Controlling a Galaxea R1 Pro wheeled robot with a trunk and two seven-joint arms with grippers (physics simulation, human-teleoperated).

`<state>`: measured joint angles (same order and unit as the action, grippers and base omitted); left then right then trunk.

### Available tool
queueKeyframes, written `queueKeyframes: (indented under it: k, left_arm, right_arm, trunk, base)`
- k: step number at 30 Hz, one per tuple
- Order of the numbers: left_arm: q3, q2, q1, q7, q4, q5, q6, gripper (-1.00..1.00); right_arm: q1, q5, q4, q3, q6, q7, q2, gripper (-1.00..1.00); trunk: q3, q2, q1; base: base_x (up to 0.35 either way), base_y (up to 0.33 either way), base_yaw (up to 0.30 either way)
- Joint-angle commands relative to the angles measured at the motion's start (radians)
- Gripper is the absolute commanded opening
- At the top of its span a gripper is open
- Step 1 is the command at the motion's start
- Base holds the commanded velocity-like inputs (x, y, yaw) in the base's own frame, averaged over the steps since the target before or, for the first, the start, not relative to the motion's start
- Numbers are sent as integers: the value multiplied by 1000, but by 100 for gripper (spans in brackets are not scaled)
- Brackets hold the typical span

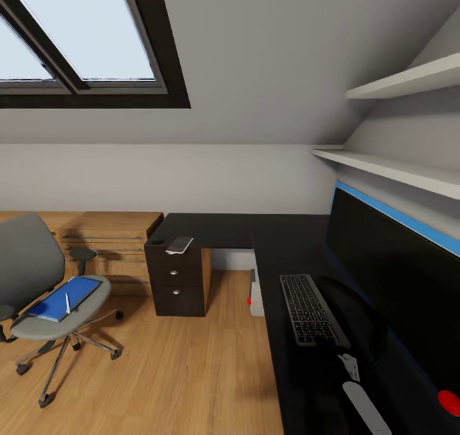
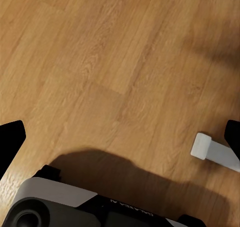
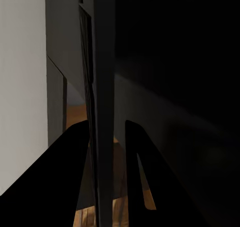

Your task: In the bedroom, organize the workspace by keeping the computer under the desk, ensuring the monitor is on the desk, placing the keyboard on the desk next to the monitor, placing the mouse on the desk next to the keyboard, moving the folder from the swivel chair onto the desk next to the mouse, stacking the notebook on top of the folder with the pen on top of the notebook, and positioning the swivel chair next to the desk.

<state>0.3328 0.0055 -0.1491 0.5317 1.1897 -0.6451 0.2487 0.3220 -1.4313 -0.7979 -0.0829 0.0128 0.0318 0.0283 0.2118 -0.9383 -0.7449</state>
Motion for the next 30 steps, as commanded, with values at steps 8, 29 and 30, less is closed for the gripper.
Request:
queueKeyframes:
  k: [8, 29, 30]
  left_arm:
    - [2, 1, 0, 7, 2, -5, 3, 100]
    - [1, 1, 0, 7, 2, -4, 3, 100]
    - [1, 1, 0, 7, 2, -4, 3, 100]
  right_arm:
    - [0, -15, 18, 3, 2, -53, -1, -100]
    - [0, -13, 19, 5, 1, -55, 0, 100]
    - [0, -13, 19, 5, 1, -55, 0, 100]
  trunk:
    - [1, -1, 0]
    - [1, -1, 0]
    - [1, -1, 0]
  base:
    - [0, 0, 0]
    - [0, 0, 0]
    - [0, 0, 0]
